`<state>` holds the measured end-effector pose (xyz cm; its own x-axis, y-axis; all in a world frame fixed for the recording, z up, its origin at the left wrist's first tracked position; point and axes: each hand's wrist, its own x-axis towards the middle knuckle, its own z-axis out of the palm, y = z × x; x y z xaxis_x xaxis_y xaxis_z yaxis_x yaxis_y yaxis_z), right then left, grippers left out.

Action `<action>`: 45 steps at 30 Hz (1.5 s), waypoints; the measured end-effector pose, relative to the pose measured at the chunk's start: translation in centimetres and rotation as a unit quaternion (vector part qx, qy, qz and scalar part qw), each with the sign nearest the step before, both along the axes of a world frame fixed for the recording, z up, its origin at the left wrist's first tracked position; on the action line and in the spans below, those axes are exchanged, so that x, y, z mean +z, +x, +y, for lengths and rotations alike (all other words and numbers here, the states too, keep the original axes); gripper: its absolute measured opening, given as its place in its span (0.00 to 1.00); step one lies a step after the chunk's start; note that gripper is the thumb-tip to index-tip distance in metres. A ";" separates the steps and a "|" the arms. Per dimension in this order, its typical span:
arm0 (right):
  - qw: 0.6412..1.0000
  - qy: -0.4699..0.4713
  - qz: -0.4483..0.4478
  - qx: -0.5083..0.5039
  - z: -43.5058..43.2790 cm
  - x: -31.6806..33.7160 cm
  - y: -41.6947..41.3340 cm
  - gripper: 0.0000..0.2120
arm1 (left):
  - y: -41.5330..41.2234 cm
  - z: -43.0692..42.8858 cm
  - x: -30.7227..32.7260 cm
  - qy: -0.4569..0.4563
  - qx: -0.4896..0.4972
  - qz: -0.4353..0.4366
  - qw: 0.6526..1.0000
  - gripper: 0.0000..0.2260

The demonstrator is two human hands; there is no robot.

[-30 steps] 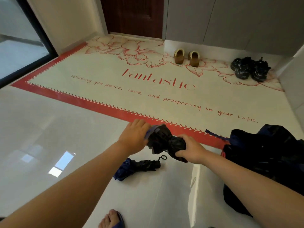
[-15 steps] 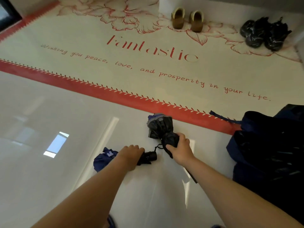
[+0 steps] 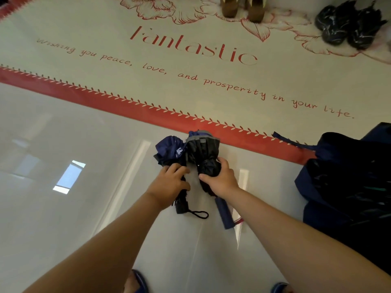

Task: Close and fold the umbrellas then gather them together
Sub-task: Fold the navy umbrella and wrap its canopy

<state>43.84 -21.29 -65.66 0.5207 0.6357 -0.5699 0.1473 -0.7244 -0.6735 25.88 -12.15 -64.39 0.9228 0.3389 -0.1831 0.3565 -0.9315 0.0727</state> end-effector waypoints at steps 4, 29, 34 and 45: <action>0.998 -0.002 0.040 0.058 0.6 0.4 -0.7 0.45 | 0.9 0.3 1.0 -0.137 0.091 -0.049 0.985 0.14; 0.878 -0.170 -0.443 0.066 -27.8 21.3 27.5 0.19 | 31.3 -21.1 19.2 -0.294 0.022 -0.036 0.955 0.22; 0.949 -0.245 -0.200 -0.004 -27.5 20.5 28.1 0.17 | 34.0 -23.1 18.1 -0.303 -0.001 0.003 0.953 0.26; 0.980 -0.016 -0.176 -0.091 -23.6 24.6 23.3 0.21 | 31.8 -20.5 21.0 -0.406 0.077 0.072 0.908 0.27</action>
<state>67.17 -44.86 -41.11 0.7914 0.4992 -0.3528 0.2324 -0.7795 -0.5816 57.69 -32.61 -43.36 0.8223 0.1616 -0.5456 0.5387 -0.5300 0.6549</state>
